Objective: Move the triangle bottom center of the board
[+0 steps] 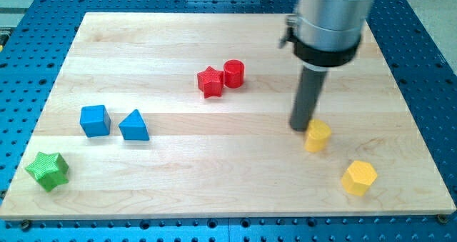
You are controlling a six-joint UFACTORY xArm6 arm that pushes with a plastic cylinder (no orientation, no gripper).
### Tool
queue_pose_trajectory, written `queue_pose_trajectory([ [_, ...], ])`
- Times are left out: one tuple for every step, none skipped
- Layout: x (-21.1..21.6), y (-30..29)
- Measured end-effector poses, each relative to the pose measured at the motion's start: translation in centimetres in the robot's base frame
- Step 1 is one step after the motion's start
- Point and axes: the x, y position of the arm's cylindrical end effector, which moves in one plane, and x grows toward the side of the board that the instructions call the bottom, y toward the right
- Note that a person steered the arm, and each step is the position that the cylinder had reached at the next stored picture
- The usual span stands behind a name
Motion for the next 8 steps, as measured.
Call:
queue_pose_trajectory([
  [3.6, 4.4],
  [2.9, -0.2],
  [4.8, -16.2],
  [4.5, -28.3],
  [2.4, -36.0],
  [-1.7, -36.6],
  [-3.1, -36.5],
  [-4.0, -35.5],
])
